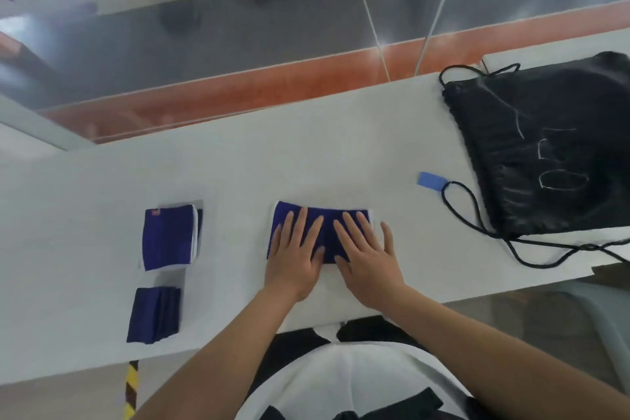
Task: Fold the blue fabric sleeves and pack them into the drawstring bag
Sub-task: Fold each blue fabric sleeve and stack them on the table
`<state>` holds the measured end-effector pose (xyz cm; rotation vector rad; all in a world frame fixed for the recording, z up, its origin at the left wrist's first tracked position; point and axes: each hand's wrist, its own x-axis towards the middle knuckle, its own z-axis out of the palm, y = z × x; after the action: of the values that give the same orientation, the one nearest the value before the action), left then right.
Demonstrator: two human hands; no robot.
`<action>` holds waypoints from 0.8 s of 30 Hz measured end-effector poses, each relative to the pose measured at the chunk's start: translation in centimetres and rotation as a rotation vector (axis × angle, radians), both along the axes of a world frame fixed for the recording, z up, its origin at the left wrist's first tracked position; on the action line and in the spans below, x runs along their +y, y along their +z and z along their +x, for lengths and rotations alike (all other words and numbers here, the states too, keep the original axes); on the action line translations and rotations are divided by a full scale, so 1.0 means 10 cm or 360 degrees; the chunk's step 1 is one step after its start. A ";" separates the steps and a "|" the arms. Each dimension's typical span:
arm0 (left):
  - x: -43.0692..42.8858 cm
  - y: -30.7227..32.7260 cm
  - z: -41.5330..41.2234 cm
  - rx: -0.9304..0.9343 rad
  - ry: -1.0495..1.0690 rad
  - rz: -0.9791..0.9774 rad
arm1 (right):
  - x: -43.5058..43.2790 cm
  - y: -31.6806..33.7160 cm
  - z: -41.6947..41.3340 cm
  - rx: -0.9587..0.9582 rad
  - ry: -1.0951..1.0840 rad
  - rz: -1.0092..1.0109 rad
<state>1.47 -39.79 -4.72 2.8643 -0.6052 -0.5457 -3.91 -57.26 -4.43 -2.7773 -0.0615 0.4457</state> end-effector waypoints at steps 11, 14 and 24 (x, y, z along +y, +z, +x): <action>0.18 -0.23 0.21 0.0020 -0.0080 0.0175 | -0.03 -0.24 -0.08 0.0020 0.0066 -0.0160; 0.25 -0.14 0.32 0.0046 -0.0213 0.0205 | 0.01 -0.16 -0.07 0.0038 0.0065 -0.0199; 0.42 0.20 0.89 0.0269 0.0524 -0.0227 | 0.23 0.14 0.28 -0.0141 0.0565 -0.0132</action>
<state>10.32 -35.61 -2.73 2.6680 -0.1346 -0.6495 -1.09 -55.00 -3.04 -2.8711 -0.5755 0.4165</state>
